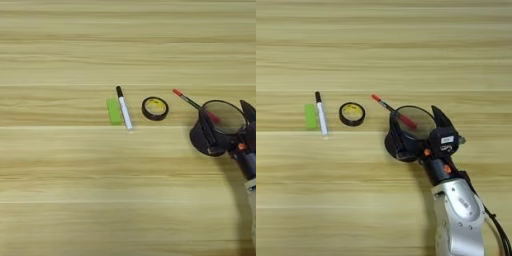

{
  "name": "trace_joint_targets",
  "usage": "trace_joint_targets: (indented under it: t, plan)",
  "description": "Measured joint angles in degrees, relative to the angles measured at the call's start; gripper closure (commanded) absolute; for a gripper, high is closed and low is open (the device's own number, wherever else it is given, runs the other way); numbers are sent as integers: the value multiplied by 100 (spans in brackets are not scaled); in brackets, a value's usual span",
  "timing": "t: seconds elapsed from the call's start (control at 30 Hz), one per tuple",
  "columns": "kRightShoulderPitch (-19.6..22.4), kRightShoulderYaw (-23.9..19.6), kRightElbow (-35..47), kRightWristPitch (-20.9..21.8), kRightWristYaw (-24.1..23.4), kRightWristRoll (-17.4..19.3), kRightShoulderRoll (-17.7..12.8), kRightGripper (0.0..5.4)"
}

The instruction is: Move the objects on the table

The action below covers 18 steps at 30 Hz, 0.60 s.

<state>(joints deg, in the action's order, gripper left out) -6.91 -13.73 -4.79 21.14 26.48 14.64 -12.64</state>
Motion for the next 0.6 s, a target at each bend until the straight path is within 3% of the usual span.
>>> trace_joint_targets:
  t: [0.6]
  plan:
    - [411, -126, -801, 541, -868, -664, -8, 6]
